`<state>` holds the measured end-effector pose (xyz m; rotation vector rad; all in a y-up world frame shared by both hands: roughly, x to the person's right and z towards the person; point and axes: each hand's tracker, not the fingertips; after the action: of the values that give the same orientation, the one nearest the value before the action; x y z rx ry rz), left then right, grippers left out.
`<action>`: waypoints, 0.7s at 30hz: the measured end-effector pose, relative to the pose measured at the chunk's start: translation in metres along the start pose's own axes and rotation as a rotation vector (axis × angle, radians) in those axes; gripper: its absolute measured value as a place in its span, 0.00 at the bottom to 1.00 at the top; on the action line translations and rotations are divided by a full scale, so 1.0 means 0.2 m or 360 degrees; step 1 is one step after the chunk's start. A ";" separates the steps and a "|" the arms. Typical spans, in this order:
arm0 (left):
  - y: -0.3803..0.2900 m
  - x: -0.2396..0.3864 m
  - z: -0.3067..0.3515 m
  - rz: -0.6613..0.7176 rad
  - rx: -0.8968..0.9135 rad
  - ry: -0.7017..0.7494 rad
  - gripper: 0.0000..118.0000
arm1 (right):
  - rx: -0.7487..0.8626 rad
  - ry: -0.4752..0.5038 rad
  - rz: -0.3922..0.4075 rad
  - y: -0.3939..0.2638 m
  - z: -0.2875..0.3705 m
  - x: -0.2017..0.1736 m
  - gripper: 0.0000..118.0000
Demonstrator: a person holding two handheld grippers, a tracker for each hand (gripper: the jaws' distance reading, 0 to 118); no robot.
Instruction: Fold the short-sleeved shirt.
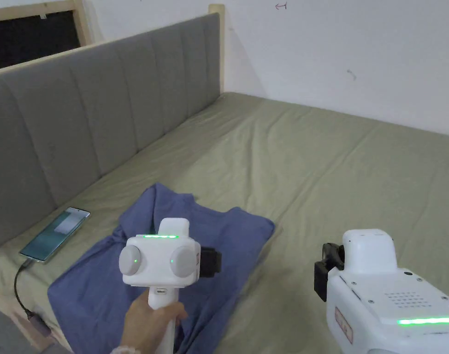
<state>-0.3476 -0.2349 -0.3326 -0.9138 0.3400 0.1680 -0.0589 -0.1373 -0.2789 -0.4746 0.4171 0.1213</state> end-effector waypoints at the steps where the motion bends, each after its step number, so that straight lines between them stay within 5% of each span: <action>1: 0.00 0.00 -0.06 -0.0021 -0.0023 -0.0009 0.99 | -0.0029 -0.0007 -0.0007 -0.01 -0.03 0.01 0.00; 3: -0.01 0.01 -0.18 -0.0032 -0.0133 0.0001 0.96 | -0.0094 -0.0024 -0.0022 -0.04 -0.10 0.03 0.00; 4: -0.02 0.01 -0.21 -0.0017 -0.0187 -0.0017 0.83 | -0.0107 -0.0019 -0.0027 -0.05 -0.12 0.04 0.00; 8: -0.05 0.00 -0.18 0.0025 -0.0139 -0.0057 0.69 | -0.0157 -0.0008 -0.0046 -0.08 -0.18 0.05 0.00; 9: -0.05 0.00 -0.17 0.0014 -0.0115 -0.0063 0.56 | -0.0165 0.0000 -0.0044 -0.09 -0.19 0.05 0.00; 11: -0.05 0.00 -0.16 0.0013 -0.0059 -0.0030 0.13 | -0.0179 0.0006 -0.0039 -0.10 -0.20 0.04 0.00; 14: -0.04 -0.02 -0.18 0.0027 -0.0088 0.0039 0.03 | -0.0199 0.0018 -0.0051 -0.12 -0.19 0.03 0.00; 21: 0.07 -0.12 -0.07 0.0281 -0.0096 -0.0228 0.03 | -0.0210 -0.0005 -0.0115 -0.13 -0.13 0.09 0.00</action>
<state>-0.3780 -0.2380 -0.3431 -0.9257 0.2837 0.4058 -0.0463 -0.1724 -0.2963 -0.6184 0.3899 0.0796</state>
